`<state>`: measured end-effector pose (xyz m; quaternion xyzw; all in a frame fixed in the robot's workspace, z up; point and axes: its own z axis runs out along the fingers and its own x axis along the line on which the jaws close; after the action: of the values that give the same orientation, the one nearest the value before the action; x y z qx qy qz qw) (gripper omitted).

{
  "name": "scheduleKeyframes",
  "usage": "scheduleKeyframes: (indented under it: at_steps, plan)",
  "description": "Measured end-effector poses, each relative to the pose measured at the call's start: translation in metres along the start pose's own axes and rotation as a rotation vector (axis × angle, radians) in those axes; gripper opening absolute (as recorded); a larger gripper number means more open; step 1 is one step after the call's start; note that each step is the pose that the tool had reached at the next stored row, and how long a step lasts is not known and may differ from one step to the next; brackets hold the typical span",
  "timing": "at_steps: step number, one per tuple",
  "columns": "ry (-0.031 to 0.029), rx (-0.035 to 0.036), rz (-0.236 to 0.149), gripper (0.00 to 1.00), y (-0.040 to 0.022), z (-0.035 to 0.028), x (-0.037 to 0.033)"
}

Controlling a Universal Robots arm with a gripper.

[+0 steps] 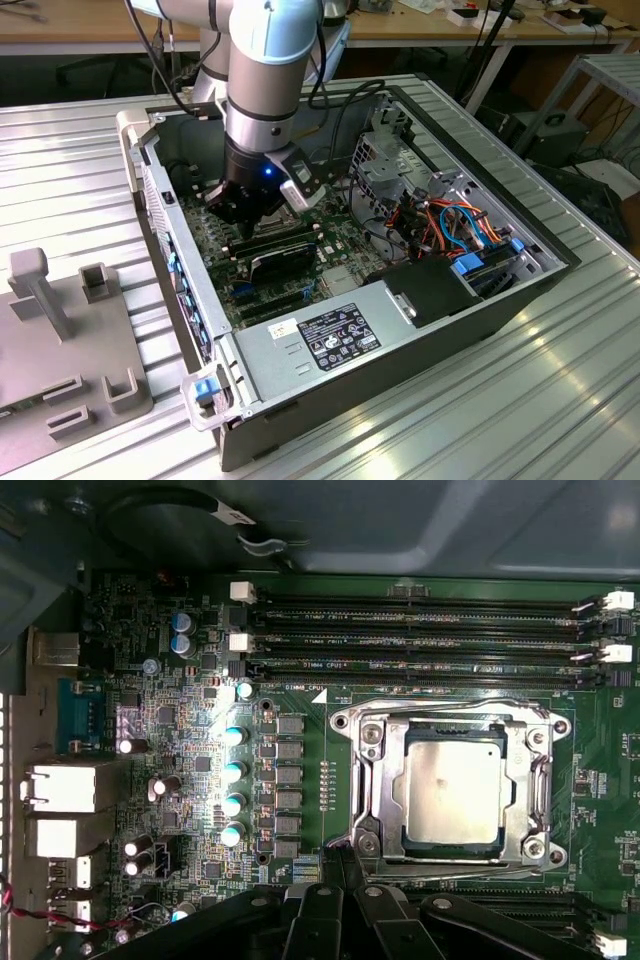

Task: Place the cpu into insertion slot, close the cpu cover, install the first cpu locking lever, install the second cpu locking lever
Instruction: 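Install the second cpu locking lever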

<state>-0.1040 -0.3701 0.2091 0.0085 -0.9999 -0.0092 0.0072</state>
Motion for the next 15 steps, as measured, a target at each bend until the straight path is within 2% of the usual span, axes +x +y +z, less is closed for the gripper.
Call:
scheduleKeyframes:
  at_steps: [15]
  plan:
    - [0.0001,0.0000,-0.005,0.11,0.0027,0.0064,0.0005]
